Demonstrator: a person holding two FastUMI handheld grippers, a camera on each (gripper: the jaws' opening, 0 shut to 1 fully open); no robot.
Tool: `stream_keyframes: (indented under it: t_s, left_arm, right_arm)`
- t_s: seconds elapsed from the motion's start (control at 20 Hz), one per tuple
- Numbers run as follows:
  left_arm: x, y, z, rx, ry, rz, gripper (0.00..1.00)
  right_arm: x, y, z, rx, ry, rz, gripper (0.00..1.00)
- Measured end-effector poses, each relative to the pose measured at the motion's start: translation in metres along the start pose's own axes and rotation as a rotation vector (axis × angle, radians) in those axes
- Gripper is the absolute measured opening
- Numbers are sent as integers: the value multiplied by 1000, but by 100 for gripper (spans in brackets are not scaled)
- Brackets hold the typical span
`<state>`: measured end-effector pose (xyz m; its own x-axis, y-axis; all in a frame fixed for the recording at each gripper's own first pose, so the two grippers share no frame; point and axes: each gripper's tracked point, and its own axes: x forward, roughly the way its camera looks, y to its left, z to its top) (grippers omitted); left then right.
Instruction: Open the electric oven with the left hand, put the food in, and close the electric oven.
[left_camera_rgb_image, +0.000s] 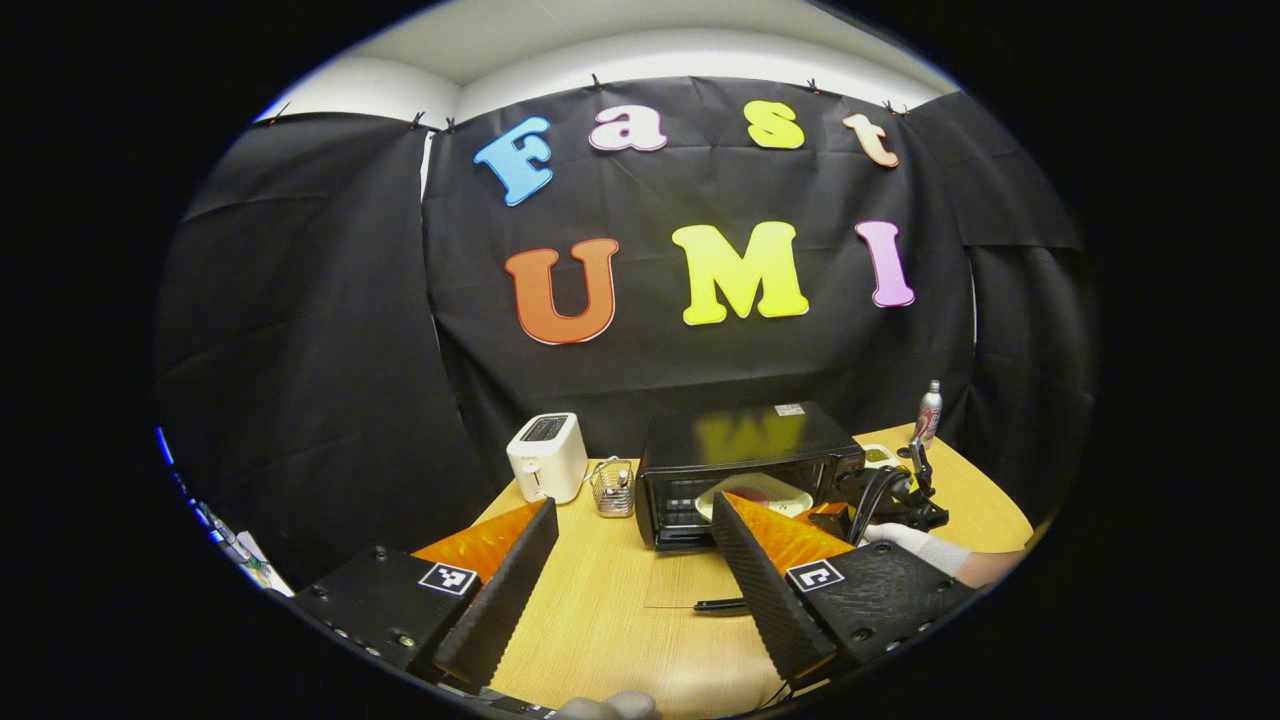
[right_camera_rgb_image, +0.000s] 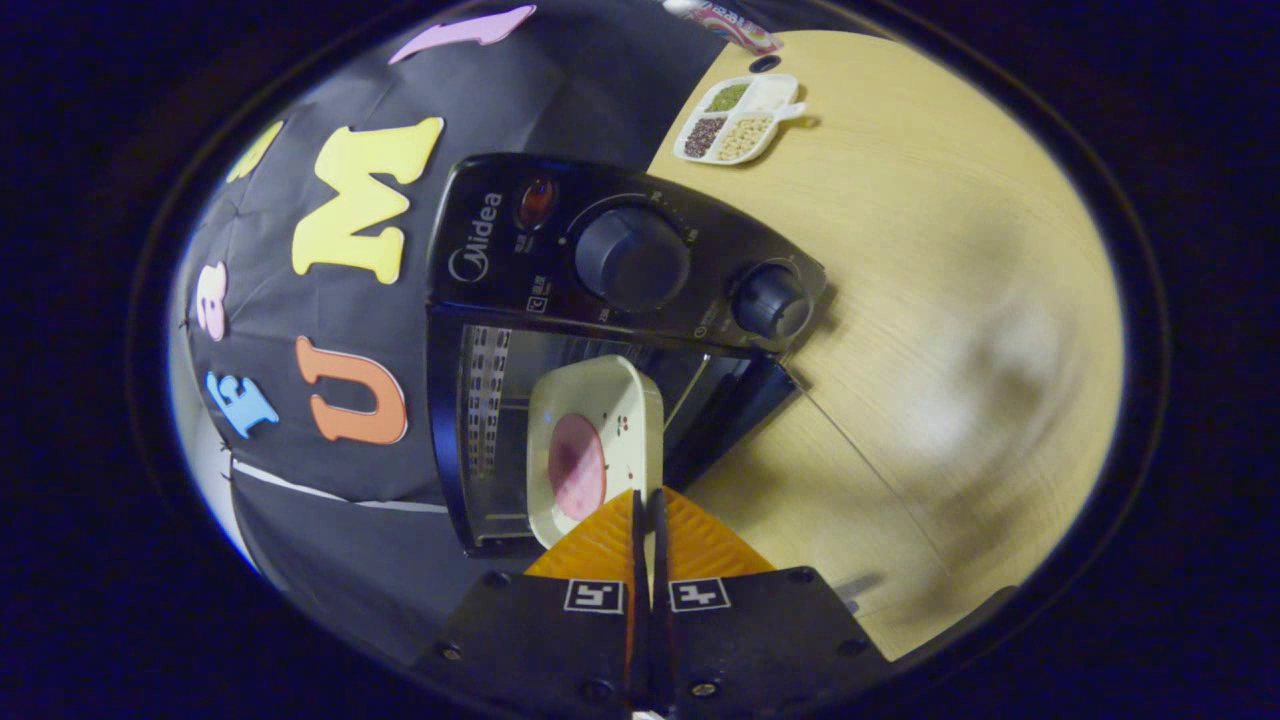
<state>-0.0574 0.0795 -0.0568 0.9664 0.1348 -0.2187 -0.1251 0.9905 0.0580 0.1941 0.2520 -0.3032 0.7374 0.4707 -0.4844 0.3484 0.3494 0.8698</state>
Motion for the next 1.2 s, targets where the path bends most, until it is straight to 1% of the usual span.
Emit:
stream_keyframes:
  t_s: [0.15, 0.5, 0.6, 0.7, 0.75, 0.8, 0.85, 0.9, 0.95, 1.0, 1.05, 1.1, 1.15, 1.2]
  left_arm:
    - [7, 6, -1, -5, 4, 9, 97]
    - [18, 12, -10, -32, 16, 34, 97]
    - [20, 14, -10, -40, 22, 39, 97]
    - [21, 16, -10, -53, 18, 42, 96]
    - [20, 15, -9, -57, 17, 42, 97]
    - [19, 16, -9, -54, 12, 42, 97]
    - [21, 17, -9, -52, 10, 42, 97]
    - [21, 16, -8, -54, 8, 37, 97]
    - [22, 15, -9, -55, 6, 32, 97]
    - [22, 14, -8, -57, 2, 29, 96]
    - [21, 12, -9, -59, 0, 22, 96]
    - [23, 10, -10, -60, -1, 16, 97]
    - [25, 8, -11, -59, -1, 9, 96]
    - [25, 6, -10, -60, -5, 3, 96]
  right_arm:
    - [17, 6, 10, -28, -42, 0, 4]
    - [41, 5, 24, -67, -67, 5, 4]
    - [40, 15, 27, -42, -55, 69, 3]
    - [34, 21, 26, -23, -30, 110, 7]
    - [33, 21, 24, -30, -21, 103, 17]
    - [31, 19, 25, -47, -30, 95, 31]
    - [24, 22, 27, -64, -41, 103, 40]
    - [18, 24, 27, -83, -36, 96, 31]
    - [9, 24, 28, -100, -37, 92, 40]
    - [2, 23, 28, -130, -32, 82, 45]
    - [-7, 24, 27, -165, -25, 77, 49]
    - [-17, 27, 28, -204, -34, 82, 49]
    - [-28, 28, 30, -254, -49, 76, 63]
    - [-40, 29, 32, -316, -68, 66, 56]
